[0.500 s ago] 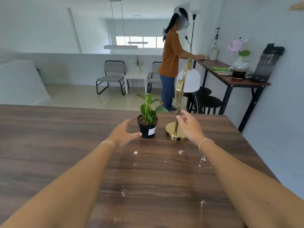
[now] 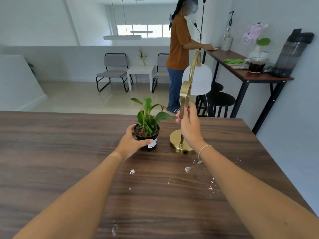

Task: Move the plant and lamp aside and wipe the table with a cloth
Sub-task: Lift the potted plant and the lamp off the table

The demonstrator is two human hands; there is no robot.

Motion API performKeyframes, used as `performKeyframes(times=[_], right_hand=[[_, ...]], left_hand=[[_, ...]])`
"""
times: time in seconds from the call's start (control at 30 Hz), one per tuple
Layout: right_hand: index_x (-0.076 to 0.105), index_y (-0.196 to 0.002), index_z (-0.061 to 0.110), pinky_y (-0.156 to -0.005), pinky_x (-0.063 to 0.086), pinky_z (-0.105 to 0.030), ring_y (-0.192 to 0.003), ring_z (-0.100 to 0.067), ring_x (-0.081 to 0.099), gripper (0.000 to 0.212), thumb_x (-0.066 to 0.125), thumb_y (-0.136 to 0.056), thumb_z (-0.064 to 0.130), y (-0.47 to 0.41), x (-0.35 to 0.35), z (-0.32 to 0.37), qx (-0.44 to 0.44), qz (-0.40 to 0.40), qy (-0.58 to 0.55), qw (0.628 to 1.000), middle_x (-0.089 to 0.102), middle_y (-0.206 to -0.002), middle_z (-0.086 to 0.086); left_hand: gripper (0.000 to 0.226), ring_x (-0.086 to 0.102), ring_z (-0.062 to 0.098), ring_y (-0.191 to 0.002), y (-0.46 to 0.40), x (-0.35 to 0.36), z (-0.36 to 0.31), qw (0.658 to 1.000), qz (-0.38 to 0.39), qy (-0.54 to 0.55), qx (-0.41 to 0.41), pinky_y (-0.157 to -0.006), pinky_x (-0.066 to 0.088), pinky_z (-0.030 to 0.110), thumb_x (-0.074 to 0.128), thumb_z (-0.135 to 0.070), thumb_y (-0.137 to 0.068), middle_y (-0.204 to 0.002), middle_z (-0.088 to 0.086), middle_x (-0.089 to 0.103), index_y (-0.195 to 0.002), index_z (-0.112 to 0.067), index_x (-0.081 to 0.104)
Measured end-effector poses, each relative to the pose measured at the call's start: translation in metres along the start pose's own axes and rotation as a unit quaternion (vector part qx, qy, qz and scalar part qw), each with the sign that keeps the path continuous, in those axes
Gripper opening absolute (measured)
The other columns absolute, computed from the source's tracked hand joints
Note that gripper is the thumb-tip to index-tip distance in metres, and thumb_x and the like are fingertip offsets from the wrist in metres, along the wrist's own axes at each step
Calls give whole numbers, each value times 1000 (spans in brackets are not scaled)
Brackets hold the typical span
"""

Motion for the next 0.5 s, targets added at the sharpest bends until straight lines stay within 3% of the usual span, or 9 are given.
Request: performKeyframes(times=[0.13,0.33,0.5], right_hand=[[47,-104,21,-61,35,-38,-63,-21,39,18,30,-99,27,-3,0,-2,-19,-7,-10,1000,45,-72,-2],[47,-102,16,-61,33,-31,-63,-11,38,22,31,-98,29,-5,0,-6,-32,-17,-17,999,46,-74,5],[49,-103,16,-64,34,-24,-63,-6,40,17,32,-99,15,-19,-15,-5,-14,-40,-42,998,44,-71,10]], left_hand=[[86,47,15,-114,-9,1,3,1000,11,13,4,-94,36,26,81,-25,-66,-123,-3,51,-136,-21,31],[87,48,18,-116,-18,4,6,999,16,33,11,-100,41,32,82,-24,-64,-123,-3,50,-135,-22,32],[87,51,20,-115,-28,10,0,999,15,42,18,-103,45,41,83,-25,-62,-123,-2,53,-133,-23,34]])
Point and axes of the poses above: each hand's wrist, its own y-axis away from the middle knuckle, its own x-axis out of the palm, z = x × y, the point moved 6 cm from there along -y, towards the middle knuckle
